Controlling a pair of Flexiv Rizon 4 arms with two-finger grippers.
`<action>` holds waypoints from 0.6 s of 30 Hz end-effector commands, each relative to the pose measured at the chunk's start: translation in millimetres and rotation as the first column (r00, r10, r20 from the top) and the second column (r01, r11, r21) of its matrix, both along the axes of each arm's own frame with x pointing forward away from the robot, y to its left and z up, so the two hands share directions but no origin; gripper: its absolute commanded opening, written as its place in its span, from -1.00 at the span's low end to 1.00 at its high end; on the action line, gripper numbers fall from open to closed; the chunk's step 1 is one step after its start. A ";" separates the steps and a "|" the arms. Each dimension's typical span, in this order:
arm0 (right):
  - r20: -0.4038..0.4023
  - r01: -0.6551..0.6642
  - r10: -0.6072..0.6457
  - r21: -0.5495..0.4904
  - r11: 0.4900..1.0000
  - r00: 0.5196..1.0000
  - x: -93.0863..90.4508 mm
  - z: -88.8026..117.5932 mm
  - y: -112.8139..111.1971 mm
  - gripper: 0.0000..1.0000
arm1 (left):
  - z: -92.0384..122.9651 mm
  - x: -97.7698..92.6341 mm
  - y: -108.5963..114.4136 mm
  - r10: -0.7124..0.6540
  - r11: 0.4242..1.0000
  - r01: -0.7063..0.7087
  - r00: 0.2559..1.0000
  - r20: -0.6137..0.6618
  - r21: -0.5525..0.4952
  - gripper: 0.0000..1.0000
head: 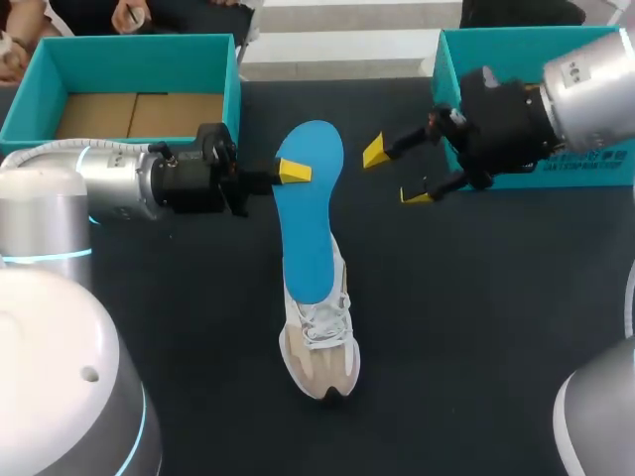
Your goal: Take the shoe out of the shoebox, open the shoe tongue, remove and reinsert the insole, then place the shoe into the shoebox
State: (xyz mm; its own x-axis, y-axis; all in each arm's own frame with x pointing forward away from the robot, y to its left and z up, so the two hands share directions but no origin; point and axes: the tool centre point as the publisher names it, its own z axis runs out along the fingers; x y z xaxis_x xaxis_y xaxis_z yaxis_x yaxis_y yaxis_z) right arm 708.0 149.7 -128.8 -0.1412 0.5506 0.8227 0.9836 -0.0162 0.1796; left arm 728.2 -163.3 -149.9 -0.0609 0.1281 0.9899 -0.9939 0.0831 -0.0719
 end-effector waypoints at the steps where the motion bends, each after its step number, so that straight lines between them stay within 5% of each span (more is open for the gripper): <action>1: 0.022 -0.100 0.101 0.453 0.886 0.995 5.4 -5.1 0.3 1.00 | 0.0 -1.0 0.2 0.002 1.000 -0.002 1.000 0.000 0.001 -1.00; 18: 0.002 -0.102 0.114 0.467 0.878 0.994 15.7 -0.4 -6.9 1.00 | 0.0 -1.0 0.2 0.002 1.000 -0.002 1.000 0.000 0.001 -1.00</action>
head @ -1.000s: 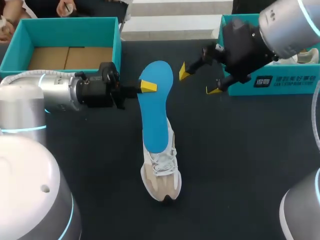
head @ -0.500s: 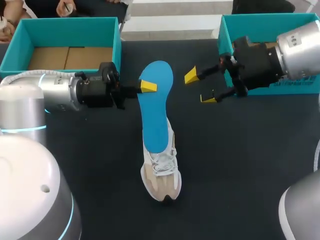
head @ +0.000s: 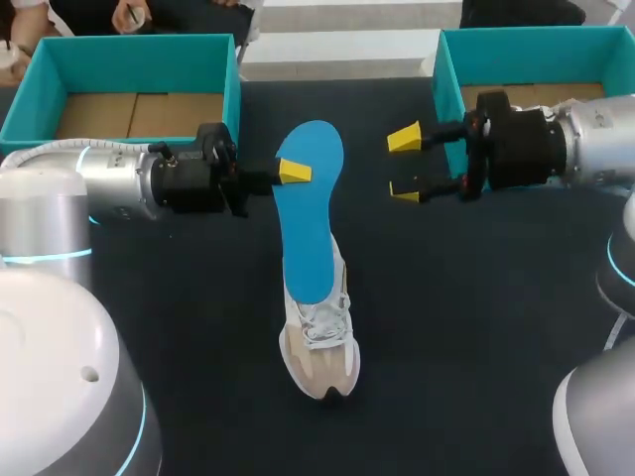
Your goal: Take the shoe out of the shoebox, open the shoe tongue, remove and reinsert the insole, then place the shoe into the shoebox
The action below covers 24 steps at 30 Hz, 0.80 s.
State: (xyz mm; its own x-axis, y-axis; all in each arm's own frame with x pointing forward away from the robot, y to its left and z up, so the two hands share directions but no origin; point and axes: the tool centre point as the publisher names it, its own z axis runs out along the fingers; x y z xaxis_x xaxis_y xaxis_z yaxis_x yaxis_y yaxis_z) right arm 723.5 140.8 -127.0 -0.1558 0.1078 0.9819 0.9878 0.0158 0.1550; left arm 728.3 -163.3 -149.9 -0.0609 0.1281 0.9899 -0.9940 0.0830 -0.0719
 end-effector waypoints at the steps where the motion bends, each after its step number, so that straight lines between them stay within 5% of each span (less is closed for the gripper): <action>1: -0.004 -0.007 0.008 0.023 1.000 1.000 0.0 -2.2 1.9 1.00 | 0.0 -1.0 0.1 0.002 1.000 -0.002 1.000 0.000 0.001 -1.00; 19: -0.011 -0.001 0.002 0.024 1.000 1.000 -0.4 -3.6 1.8 1.00 | 0.0 -1.0 0.1 0.002 1.000 -0.002 1.000 0.000 0.001 -1.00; 24: -0.011 -0.001 0.002 0.024 1.000 1.000 -0.4 -3.6 1.8 1.00 | 20.0 9.7 6.3 -0.043 0.996 0.061 0.967 0.253 -0.063 -1.00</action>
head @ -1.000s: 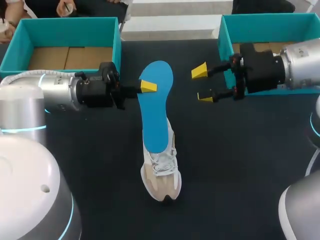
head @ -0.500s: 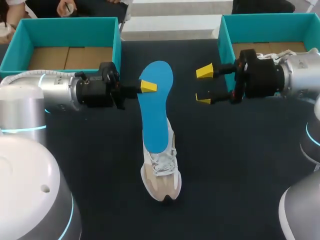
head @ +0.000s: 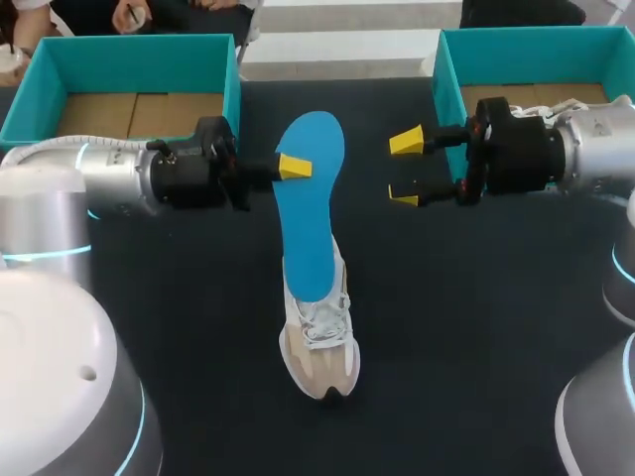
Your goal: Take the shoe out of the shoebox, open the shoe tongue, remove and reinsert the insole, then place the shoe into the shoebox
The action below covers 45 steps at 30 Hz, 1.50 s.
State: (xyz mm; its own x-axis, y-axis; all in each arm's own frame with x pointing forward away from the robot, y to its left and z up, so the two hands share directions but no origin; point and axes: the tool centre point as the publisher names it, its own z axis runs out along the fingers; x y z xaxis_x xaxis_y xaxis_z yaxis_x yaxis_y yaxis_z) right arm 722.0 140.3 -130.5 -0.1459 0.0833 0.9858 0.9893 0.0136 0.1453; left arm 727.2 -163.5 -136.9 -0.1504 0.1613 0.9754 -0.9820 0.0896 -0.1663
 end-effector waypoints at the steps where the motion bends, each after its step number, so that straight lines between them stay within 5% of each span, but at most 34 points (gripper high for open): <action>1: -0.001 0.000 0.000 -0.001 1.000 1.000 1.1 0.0 2.3 1.00 | 8.3 12.0 7.2 -0.041 0.998 0.048 0.979 0.198 -0.030 -1.00; 8: -0.001 0.000 0.000 -0.001 1.000 1.000 1.1 0.0 2.3 1.00 | 19.4 20.9 10.9 -0.050 0.999 0.026 0.800 0.599 0.048 -1.00; 12: -0.001 0.000 0.000 -0.001 1.000 1.000 1.1 0.0 2.3 1.00 | 27.1 23.1 14.2 0.000 0.999 -0.043 0.593 0.805 0.032 -1.00; 14: -0.001 0.000 0.000 -0.001 1.000 1.000 1.1 0.0 2.3 1.00 | 28.9 25.1 15.5 0.023 0.997 -0.069 0.536 0.844 0.016 -1.00; 18: -0.001 0.000 0.000 -0.001 1.000 1.000 1.1 0.0 2.3 1.00 | 34.0 33.1 20.4 0.099 0.988 -0.145 0.297 0.950 -0.058 -1.00; 20: -0.001 0.000 0.000 -0.001 1.000 1.000 1.1 0.0 2.3 1.00 | 34.7 34.3 21.0 0.105 0.987 -0.146 0.247 0.963 -0.070 -1.00; 21: -0.001 0.000 0.000 -0.001 1.000 1.000 1.1 0.0 2.3 1.00 | 34.8 37.1 23.0 0.114 0.982 -0.166 0.119 0.986 -0.093 -1.00; 26: -0.001 0.000 0.000 -0.001 1.000 1.000 1.1 0.0 2.3 1.00 | 34.0 41.0 26.3 0.111 0.974 -0.173 -0.183 0.977 -0.143 -1.00; 27: -0.001 0.000 0.000 -0.001 1.000 1.000 1.1 0.0 2.3 1.00 | 34.0 41.0 26.3 0.111 0.974 -0.173 -0.183 0.977 -0.143 -1.00; 29: -0.001 0.000 0.000 -0.001 1.000 1.000 1.1 0.0 2.3 1.00 | 30.9 42.0 26.5 0.076 0.982 -0.129 -0.391 0.917 -0.136 -1.00; 31: -0.001 0.000 0.000 -0.001 1.000 1.000 1.1 0.0 2.3 1.00 | 30.2 42.1 26.3 0.078 0.982 -0.112 -0.495 0.865 -0.152 -1.00; 36: -0.001 0.000 0.000 -0.001 1.000 1.000 1.1 0.0 2.3 1.00 | 27.7 42.2 28.2 0.106 0.983 -0.054 -0.625 0.774 -0.178 -1.00; 45: -0.001 0.000 0.000 -0.001 1.000 1.000 1.1 0.0 2.3 1.00 | 26.0 45.4 32.1 0.100 0.980 -0.074 -0.630 0.770 -0.187 -1.00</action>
